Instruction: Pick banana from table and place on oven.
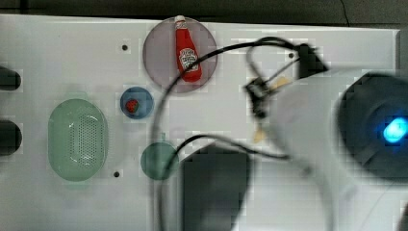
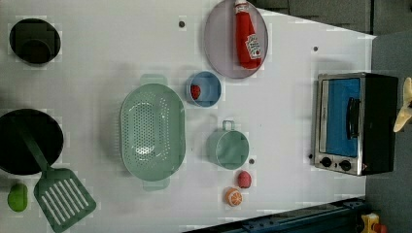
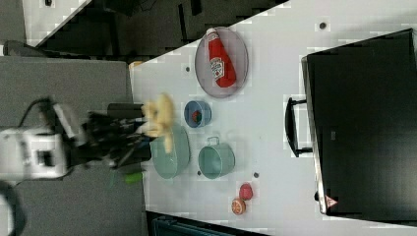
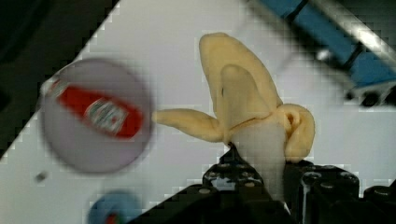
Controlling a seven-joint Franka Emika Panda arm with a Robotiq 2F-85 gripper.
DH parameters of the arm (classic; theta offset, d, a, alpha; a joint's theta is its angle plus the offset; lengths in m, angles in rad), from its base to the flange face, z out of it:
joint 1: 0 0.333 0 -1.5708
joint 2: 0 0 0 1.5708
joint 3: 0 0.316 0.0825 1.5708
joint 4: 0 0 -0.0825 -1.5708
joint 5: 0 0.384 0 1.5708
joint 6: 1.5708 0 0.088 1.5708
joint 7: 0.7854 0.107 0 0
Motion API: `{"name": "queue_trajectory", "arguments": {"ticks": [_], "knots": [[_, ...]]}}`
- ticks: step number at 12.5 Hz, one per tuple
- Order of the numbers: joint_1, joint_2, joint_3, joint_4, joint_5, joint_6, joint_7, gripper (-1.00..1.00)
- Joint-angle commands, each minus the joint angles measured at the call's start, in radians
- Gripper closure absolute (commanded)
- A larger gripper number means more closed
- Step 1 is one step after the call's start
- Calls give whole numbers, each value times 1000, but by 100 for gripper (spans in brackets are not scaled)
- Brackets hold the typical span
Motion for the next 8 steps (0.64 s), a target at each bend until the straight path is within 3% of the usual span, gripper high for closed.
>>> {"name": "queue_trajectory", "arguments": {"ticks": [1, 5, 8], "knots": [[-71, 126, -159, 8, 11, 42, -270, 58], [-88, 237, -366, 12, 12, 224, -607, 58], [-90, 321, -434, 11, 41, 226, -691, 58]]}}
